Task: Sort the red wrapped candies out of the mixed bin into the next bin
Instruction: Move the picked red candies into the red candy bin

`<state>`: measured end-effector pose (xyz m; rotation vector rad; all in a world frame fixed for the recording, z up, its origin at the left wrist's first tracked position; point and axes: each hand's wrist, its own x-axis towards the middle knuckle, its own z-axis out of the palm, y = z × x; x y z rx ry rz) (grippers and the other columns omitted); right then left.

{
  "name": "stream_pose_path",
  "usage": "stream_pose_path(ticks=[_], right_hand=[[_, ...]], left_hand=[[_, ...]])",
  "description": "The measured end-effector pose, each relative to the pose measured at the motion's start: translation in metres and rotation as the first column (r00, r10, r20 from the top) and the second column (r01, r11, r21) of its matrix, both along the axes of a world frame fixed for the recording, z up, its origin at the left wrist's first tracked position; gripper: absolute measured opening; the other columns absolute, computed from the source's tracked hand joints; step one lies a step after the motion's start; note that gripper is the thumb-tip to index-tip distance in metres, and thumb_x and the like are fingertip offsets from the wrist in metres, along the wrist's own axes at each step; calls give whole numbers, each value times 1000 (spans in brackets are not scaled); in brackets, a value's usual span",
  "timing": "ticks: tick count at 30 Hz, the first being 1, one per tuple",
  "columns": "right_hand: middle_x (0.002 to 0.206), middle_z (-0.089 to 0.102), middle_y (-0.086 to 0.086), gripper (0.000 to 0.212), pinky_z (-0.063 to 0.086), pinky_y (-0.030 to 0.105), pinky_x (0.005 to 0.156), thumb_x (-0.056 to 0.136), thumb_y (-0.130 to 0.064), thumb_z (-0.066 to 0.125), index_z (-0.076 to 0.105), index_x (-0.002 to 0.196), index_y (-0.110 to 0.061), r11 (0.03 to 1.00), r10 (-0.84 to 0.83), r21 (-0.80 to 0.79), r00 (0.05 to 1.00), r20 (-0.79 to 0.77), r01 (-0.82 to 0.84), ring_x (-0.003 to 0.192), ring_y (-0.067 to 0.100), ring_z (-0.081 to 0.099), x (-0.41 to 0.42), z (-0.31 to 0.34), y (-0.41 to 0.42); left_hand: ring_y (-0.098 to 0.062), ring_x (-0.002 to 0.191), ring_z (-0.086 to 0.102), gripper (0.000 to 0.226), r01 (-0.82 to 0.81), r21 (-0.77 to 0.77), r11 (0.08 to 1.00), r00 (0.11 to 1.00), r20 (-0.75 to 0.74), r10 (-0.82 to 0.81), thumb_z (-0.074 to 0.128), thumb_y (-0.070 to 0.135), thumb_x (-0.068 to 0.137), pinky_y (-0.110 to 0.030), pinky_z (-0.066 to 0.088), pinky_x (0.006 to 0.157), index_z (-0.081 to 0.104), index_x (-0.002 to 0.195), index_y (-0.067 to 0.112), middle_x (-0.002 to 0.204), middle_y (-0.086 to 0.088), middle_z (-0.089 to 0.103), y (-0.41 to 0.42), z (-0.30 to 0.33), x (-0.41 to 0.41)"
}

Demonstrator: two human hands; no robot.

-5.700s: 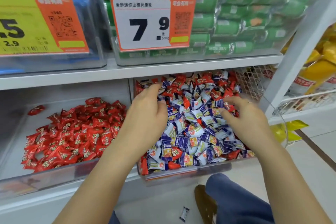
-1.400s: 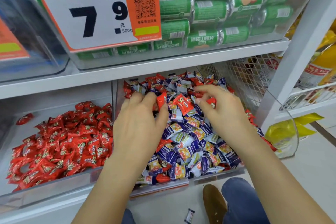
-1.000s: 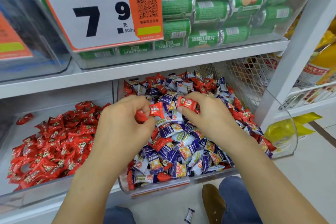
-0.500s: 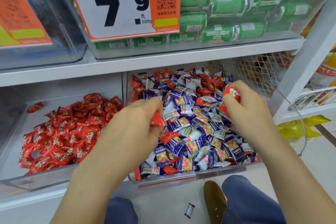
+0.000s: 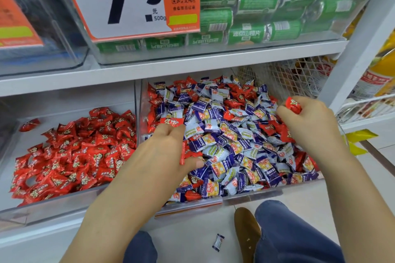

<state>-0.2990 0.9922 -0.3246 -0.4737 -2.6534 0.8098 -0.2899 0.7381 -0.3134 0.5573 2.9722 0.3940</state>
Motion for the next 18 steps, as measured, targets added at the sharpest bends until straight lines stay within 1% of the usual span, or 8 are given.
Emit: stream_pose_path(ticks=[3,4,6,8,10,11,13,18], right_hand=[[69,62,13,21,38,34,59,88,-23,56,66,82,-7,999,19,39,997,76,-22,67,28,55,1,-2,8],[73,65,13,19,39,34,61,89,-24,56,68,88,-9,998,32,44,994,108,-37,70,28,56,1,-3,10],[76,66,11,18,40,32,61,91,-27,56,67,92,-14,995,80,36,972,222,-90,71,26,58,2,-5,14],[73,62,6,19,36,29,56,93,-38,54,58,85,-21,991,109,36,926,362,-131,72,25,56,3,-10,17],[67,52,3,34,31,28,51,94,-47,49,44,72,-21,992,88,46,894,440,-120,69,24,51,3,-12,19],[67,51,5,40,31,29,51,94,-51,46,42,70,-18,993,72,48,889,452,-104,67,24,51,3,-13,20],[71,54,9,50,34,32,56,92,-57,41,46,73,-12,995,61,47,886,459,-93,67,24,52,2,-14,20],[70,55,7,69,37,34,59,80,-76,37,50,73,-9,983,94,97,875,474,-158,68,23,53,-5,-21,7]], left_hand=[[-17,129,43,82,-11,-32,999,1000,6,11,49,58,85,-25,37,99,16,150,20,151,2,21,2,-6,-2],[-18,129,43,80,-15,-43,999,1000,0,15,49,56,87,-25,37,99,17,150,19,151,2,21,4,-8,-3],[-20,126,46,70,-34,-56,998,999,-27,33,48,50,91,-27,39,97,20,148,19,148,1,26,6,-12,-4],[-23,119,52,55,-67,-54,996,996,-64,64,46,40,96,-30,42,92,27,144,20,139,-1,36,8,-14,-5],[-26,111,56,45,-94,-67,993,993,-75,89,45,31,97,-34,45,86,33,138,19,132,-2,41,10,-16,-5],[-27,108,58,41,-99,-63,993,993,-76,94,46,28,96,-35,46,84,37,135,18,130,-3,44,10,-18,-5],[-28,102,60,35,-112,-26,993,990,-88,110,48,24,94,-37,47,81,43,128,17,125,-4,49,10,-17,-6],[-25,100,60,28,-115,8,993,987,-111,115,46,25,95,-34,47,78,43,123,19,123,-1,51,10,-17,-6]])
